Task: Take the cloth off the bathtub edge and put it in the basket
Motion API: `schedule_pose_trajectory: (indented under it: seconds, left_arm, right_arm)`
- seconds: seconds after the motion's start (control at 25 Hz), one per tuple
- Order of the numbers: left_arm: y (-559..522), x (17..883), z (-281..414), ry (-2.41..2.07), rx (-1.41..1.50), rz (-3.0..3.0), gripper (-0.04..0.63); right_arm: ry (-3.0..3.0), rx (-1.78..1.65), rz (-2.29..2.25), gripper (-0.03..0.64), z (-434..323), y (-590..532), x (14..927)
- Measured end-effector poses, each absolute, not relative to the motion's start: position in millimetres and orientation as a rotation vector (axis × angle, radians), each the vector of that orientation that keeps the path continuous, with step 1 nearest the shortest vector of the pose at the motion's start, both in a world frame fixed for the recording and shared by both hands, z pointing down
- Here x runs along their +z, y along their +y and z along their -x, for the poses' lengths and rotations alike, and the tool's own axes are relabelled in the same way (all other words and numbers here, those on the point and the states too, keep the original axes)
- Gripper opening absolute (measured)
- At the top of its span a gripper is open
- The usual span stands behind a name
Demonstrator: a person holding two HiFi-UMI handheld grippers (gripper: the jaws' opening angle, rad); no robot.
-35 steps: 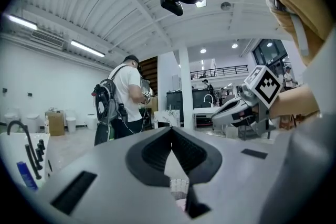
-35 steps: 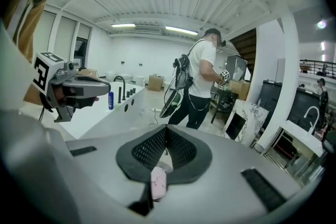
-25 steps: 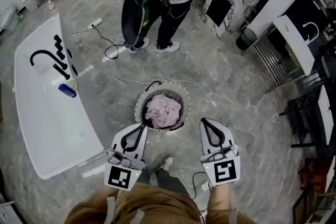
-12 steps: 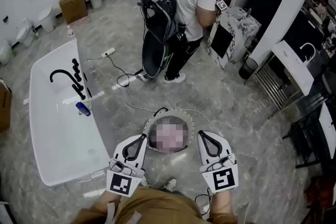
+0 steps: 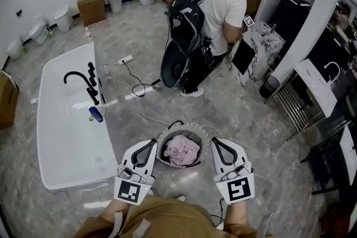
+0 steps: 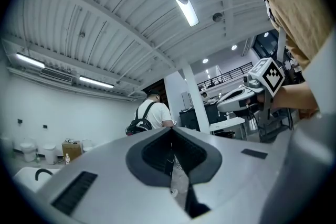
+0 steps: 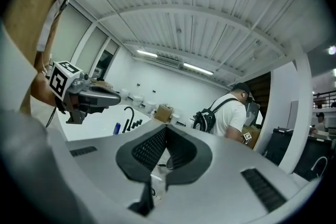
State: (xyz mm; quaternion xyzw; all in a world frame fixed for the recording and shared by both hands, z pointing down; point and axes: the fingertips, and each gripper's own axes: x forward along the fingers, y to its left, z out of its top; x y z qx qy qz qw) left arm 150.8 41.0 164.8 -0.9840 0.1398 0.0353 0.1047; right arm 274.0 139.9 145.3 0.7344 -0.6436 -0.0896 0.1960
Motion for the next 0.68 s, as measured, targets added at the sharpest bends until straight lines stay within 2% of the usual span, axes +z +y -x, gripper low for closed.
schedule_pose_trajectory:
  seconds: [0.68]
  left_arm:
    - [30.3, 147.5, -161.1, 0.396, 0.120, 2.900, 0.006]
  right_arm:
    - [-1.801, -0.269, -2.063, 0.005, -280.6, 131.6, 128.0]
